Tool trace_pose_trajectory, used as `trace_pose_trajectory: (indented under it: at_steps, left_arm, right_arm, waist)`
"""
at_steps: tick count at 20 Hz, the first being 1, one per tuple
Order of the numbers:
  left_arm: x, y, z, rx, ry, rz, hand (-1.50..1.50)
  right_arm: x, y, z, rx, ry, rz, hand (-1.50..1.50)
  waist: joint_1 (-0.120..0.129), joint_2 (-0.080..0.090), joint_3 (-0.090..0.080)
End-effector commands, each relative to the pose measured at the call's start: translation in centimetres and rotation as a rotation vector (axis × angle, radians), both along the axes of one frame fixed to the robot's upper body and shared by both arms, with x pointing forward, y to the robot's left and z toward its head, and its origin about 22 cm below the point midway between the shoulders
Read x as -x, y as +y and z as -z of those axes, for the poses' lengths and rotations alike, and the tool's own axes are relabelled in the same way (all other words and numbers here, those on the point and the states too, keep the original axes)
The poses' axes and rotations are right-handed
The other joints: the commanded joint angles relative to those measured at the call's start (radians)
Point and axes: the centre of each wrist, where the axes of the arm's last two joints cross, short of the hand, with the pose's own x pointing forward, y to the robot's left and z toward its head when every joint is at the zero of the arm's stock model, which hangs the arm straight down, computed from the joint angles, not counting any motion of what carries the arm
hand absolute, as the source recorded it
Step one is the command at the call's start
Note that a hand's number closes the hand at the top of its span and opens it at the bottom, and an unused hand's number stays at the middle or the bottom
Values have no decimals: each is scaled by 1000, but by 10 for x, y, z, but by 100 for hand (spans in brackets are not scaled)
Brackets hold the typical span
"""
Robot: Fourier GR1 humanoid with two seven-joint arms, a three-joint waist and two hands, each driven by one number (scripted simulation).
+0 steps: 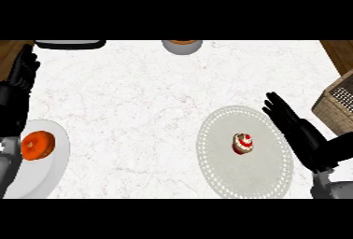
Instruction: Pick the cupcake from the placemat and place it in the basket
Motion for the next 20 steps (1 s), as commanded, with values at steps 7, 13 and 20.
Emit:
trace_pose_trajectory:
  at_steps: [7,13,20]
  left_arm:
    - [13,-20,67,134,338,42,0]
    - [12,-48,91,128,398,69,0]
    - [11,-27,82,140,391,52,0]
  right_arm:
    - [-35,3,-15,-594,-499,-145,150]
    - [-10,52,30,-659,-560,31,-150]
    - [-27,-76,-49,115,-433,80,-150]
  waist:
    - [-10,15,33]
    - [-6,8,19]
    - [-1,8,15]
